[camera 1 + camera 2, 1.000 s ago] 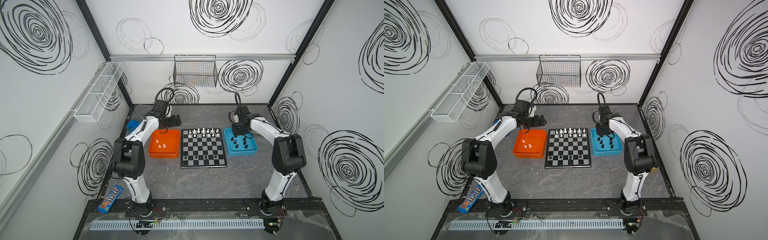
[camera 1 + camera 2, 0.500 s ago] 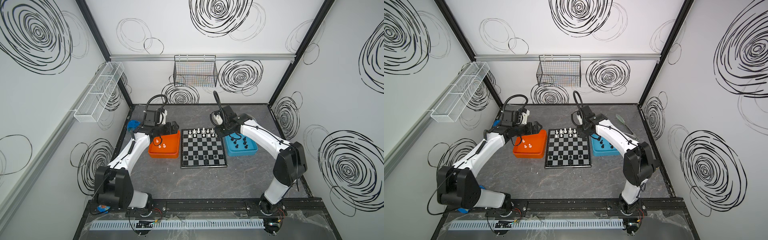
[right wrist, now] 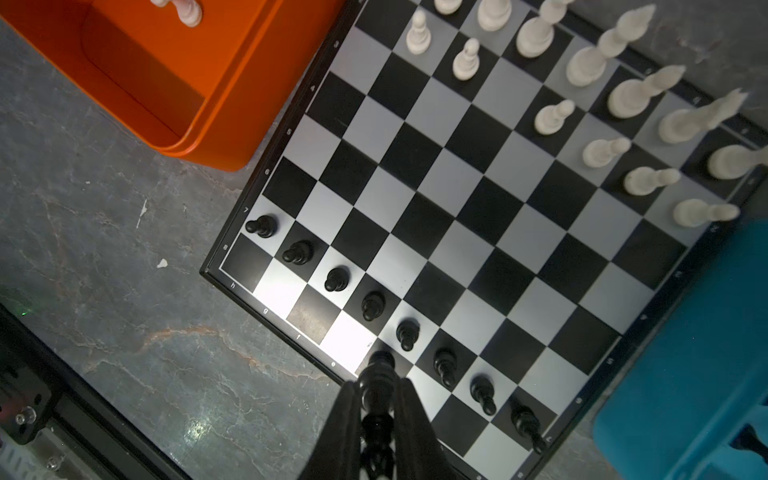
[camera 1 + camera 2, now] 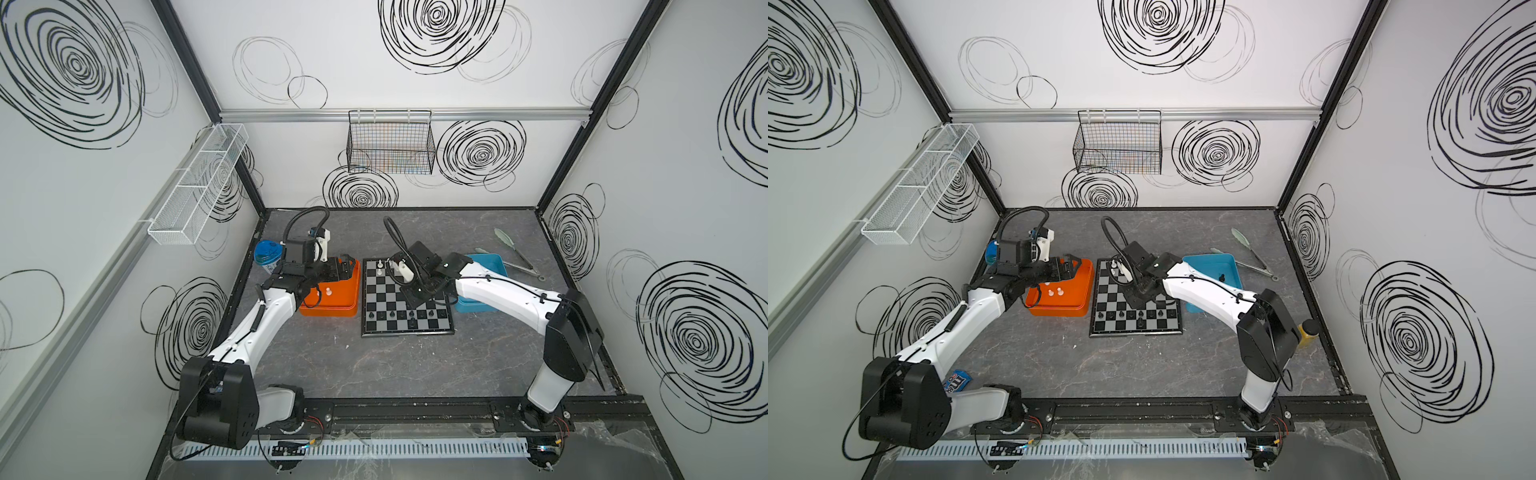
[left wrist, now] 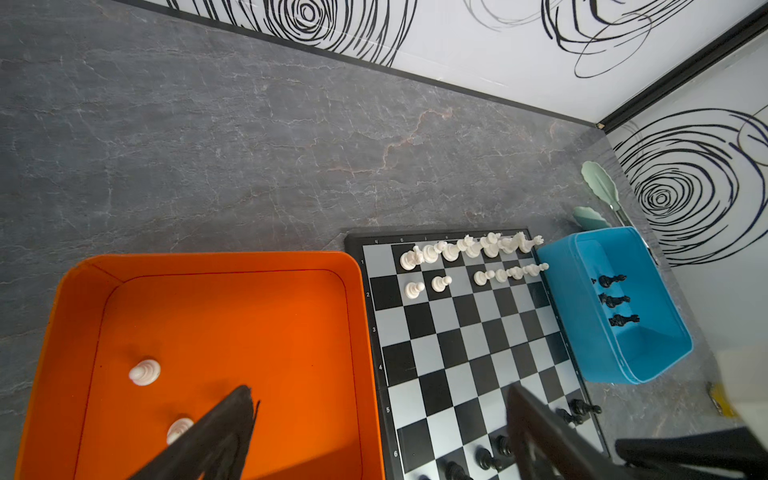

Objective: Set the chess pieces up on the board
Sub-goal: 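Lift the black piece with the right gripper and carry it over the board, then lower the black piece onto an empty square in the board's nearest row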

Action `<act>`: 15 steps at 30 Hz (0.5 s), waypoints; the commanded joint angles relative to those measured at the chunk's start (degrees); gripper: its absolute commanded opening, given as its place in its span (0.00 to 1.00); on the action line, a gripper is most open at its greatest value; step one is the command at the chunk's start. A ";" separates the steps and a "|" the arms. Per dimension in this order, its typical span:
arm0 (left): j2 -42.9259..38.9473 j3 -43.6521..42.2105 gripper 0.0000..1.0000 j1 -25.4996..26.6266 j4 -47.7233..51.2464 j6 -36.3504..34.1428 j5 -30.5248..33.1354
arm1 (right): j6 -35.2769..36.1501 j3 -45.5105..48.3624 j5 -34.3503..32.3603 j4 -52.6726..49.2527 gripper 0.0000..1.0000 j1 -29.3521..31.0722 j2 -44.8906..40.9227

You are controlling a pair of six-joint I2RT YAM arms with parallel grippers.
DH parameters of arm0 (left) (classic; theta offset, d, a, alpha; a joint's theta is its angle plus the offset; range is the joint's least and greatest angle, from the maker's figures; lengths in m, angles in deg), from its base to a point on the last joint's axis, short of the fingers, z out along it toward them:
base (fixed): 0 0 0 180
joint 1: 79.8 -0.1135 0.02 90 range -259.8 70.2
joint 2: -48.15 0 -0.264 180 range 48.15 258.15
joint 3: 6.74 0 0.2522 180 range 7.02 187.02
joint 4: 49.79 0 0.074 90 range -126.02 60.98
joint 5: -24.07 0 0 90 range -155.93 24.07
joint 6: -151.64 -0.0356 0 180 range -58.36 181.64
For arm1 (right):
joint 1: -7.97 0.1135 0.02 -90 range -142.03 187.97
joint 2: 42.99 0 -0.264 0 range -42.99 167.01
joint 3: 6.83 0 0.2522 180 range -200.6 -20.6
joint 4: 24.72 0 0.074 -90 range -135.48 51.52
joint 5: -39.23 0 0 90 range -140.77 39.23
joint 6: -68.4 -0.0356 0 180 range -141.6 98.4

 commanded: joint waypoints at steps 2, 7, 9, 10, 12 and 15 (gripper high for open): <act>-0.94 -0.25 0.97 -0.61 -3.40 -0.02 -0.36 | -3.07 2.22 0.63 3.20 0.18 2.19 -1.54; -0.63 -0.22 0.97 -1.21 -3.32 0.30 -0.53 | -3.90 3.81 0.15 4.66 0.18 3.93 -0.11; -0.63 -0.25 0.97 -1.31 -3.33 0.39 -0.50 | -4.15 4.59 0.21 5.69 0.18 4.15 -0.04; -0.61 -0.25 0.97 -1.32 -3.32 0.36 -0.50 | -4.25 4.82 0.28 5.82 0.18 4.19 0.25; -0.54 -0.25 0.97 -1.47 -3.35 0.40 -0.66 | -4.22 5.04 0.30 6.03 0.18 4.34 0.75; -0.37 -0.25 0.97 -1.58 -3.32 0.51 -0.68 | -4.38 5.40 0.32 6.49 0.19 4.55 1.16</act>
